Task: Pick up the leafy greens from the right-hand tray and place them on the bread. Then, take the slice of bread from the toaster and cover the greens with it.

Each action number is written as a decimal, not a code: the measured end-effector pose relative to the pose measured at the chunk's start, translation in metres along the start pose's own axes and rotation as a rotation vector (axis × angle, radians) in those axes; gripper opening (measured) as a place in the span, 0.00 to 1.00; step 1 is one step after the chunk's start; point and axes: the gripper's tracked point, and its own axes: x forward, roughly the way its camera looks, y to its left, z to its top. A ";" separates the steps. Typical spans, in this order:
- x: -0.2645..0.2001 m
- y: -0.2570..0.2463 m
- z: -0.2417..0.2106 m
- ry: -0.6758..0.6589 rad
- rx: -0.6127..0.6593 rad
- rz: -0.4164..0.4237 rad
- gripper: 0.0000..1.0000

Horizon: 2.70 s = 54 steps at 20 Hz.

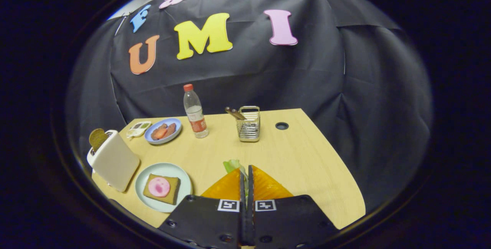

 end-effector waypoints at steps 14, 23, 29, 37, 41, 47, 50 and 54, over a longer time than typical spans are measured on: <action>-0.028 0.252 -0.007 0.033 0.050 0.230 0.00; 0.003 0.251 -0.060 0.171 0.193 0.229 0.00; 0.024 0.196 -0.076 0.179 0.109 0.136 0.00; 0.039 0.175 -0.084 0.186 0.012 0.126 0.35; 0.039 0.164 -0.076 0.161 -0.027 0.097 0.81; 0.013 0.157 -0.036 0.045 -0.063 0.054 0.96; -0.013 0.155 -0.012 -0.002 -0.055 0.014 0.96; -0.057 0.179 0.030 -0.087 -0.069 -0.007 0.97</action>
